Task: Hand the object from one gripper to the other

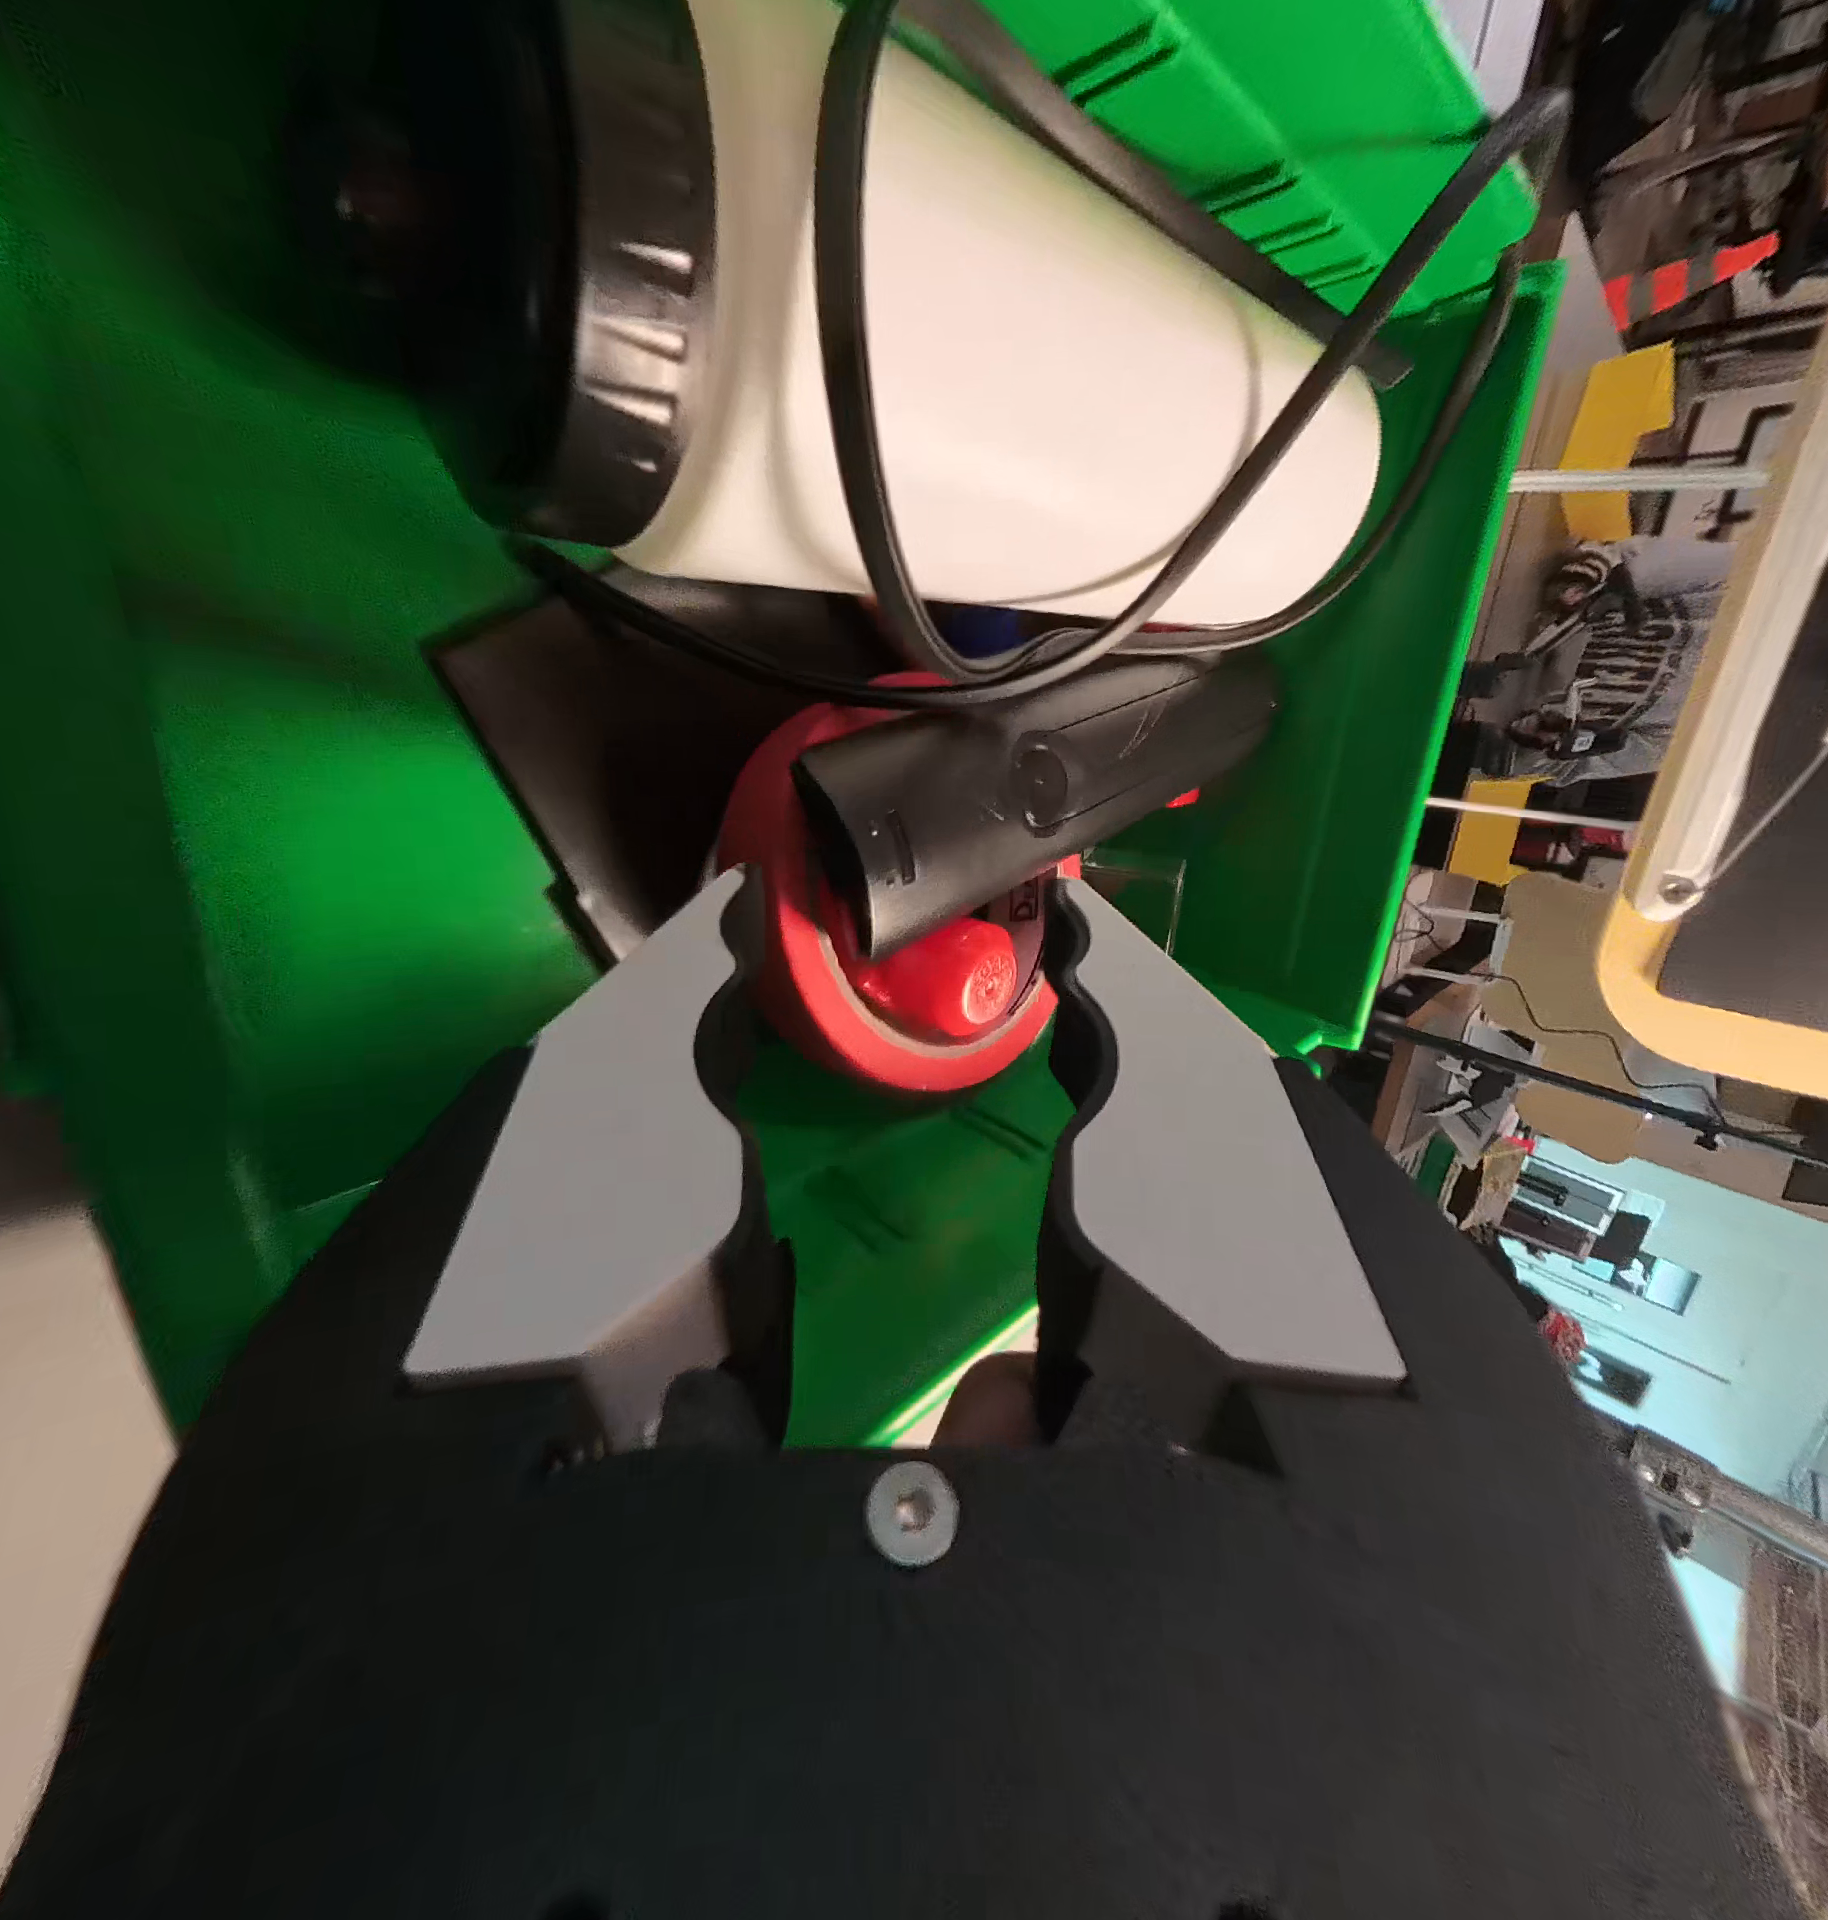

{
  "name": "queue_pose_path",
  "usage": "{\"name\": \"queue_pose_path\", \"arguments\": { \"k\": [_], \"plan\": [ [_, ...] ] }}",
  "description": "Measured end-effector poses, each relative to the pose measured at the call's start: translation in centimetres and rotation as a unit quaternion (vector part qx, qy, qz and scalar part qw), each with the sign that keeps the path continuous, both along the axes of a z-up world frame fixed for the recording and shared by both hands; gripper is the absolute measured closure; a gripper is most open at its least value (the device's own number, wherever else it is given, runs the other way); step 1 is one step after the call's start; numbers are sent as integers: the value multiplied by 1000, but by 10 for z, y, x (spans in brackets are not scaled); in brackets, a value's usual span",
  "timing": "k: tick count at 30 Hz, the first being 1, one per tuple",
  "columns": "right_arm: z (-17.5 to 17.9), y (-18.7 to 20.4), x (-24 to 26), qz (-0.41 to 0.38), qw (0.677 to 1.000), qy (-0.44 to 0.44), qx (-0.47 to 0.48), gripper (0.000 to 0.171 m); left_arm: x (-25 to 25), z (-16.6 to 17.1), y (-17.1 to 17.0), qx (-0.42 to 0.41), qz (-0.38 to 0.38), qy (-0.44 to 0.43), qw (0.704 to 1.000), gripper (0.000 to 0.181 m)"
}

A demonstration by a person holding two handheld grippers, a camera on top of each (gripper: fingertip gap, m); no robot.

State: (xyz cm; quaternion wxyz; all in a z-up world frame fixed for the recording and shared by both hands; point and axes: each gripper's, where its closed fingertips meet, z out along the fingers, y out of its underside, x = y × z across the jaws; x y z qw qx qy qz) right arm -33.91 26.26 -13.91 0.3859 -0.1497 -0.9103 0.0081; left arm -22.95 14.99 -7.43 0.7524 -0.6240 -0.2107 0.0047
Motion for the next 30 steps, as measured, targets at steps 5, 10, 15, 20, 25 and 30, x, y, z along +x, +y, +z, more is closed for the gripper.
{"name": "queue_pose_path", "arguments": {
  "k": [5,10,15,20,25,30],
  "plan": [
    [-15,3,-12,-21,999,-43,-6,112,0,-1,1,-3,0,-2,1000,132],
    [0,-1,-18,-16,999,-3,-36,121,1,-2,1,-3,-4,-4,1000,132],
    [29,-7,-27,11,993,94,-66,132,1,-2,2,-3,-6,-5,1000,133],
    [49,-6,-36,33,983,175,-50,145,0,-2,2,-4,-5,-6,1000,133],
    [46,-5,-46,56,976,208,8,143,0,-3,2,-4,-4,-7,1000,133],
    [43,-10,-53,90,972,209,62,141,1,-3,2,-3,-8,-9,1000,133]
  ]
}}
